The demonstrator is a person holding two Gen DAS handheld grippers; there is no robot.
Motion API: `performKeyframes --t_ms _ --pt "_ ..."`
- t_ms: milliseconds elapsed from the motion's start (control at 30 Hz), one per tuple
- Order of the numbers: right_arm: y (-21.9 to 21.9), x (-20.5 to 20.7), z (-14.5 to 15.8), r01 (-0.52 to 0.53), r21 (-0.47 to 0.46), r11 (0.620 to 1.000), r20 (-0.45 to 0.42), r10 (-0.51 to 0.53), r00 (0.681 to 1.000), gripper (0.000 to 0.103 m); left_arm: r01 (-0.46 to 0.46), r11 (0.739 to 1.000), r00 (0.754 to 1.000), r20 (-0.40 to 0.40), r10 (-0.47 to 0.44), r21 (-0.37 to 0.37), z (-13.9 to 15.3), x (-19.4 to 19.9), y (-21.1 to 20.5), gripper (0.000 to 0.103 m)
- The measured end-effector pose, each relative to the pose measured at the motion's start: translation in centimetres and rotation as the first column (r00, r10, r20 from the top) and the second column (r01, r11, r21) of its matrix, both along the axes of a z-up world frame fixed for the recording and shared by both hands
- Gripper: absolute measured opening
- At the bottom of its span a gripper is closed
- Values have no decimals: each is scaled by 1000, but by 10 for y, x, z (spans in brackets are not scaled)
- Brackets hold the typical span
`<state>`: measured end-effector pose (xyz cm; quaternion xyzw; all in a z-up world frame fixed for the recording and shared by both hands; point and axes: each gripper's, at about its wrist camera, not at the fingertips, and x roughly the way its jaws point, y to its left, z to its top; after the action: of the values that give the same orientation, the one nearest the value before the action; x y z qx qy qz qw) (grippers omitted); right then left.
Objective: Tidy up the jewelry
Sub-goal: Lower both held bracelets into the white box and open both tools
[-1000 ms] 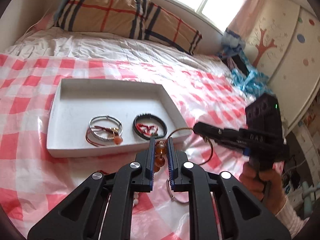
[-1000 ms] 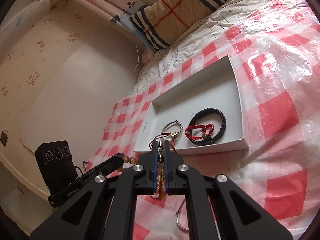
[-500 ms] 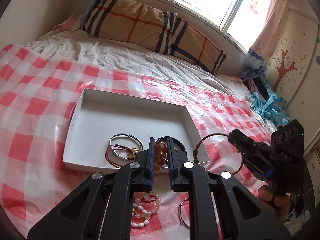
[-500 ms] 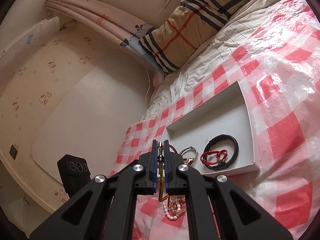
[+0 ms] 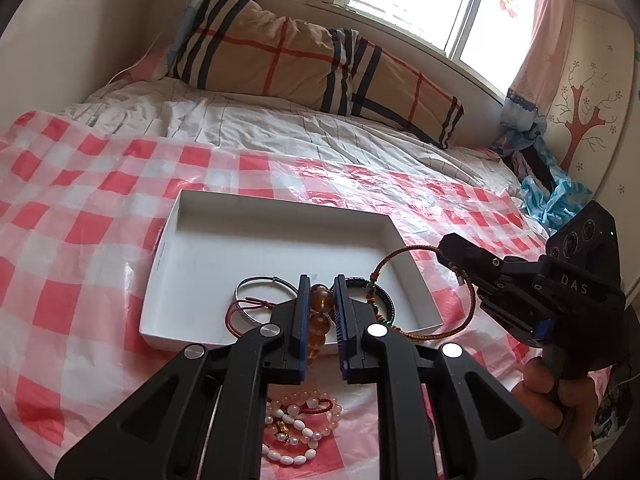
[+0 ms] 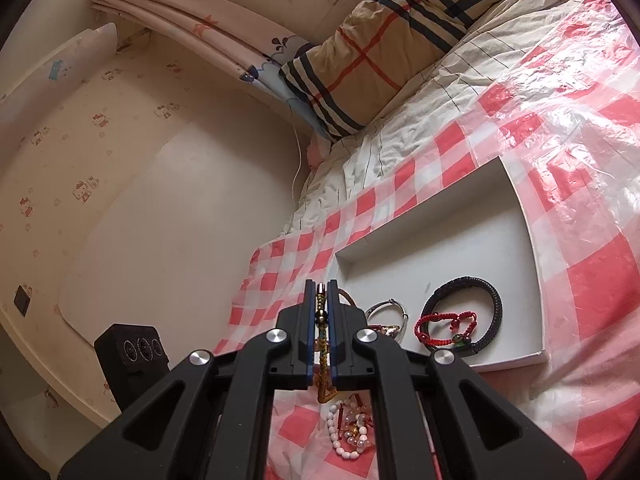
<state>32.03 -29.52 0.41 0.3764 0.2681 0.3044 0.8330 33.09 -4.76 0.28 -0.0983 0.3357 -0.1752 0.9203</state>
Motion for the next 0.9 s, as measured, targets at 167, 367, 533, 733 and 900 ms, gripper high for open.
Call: performKeyframes --t_ms 167,367,533,733,900 --pt "3 0 -3 0 -7 1000 -7 0 1000 6 -4 1000 1000 7 4 6 0 -1 0 11" --pt "6 2 -6 -5 -15 1000 -15 4 1000 6 -7 1000 1000 6 7 -3 0 0 0 11" --pt "5 2 -7 8 -20 1000 -14 -9 1000 6 -27 997 1000 -11 26 -74 1 8 17 11" --pt "0 3 -9 26 -14 1000 -16 -26 1000 6 -44 992 999 -15 43 -118 1 14 28 11" --pt "-3 7 -14 32 42 999 -15 -31 999 6 -65 992 998 -32 62 -107 -4 19 30 11"
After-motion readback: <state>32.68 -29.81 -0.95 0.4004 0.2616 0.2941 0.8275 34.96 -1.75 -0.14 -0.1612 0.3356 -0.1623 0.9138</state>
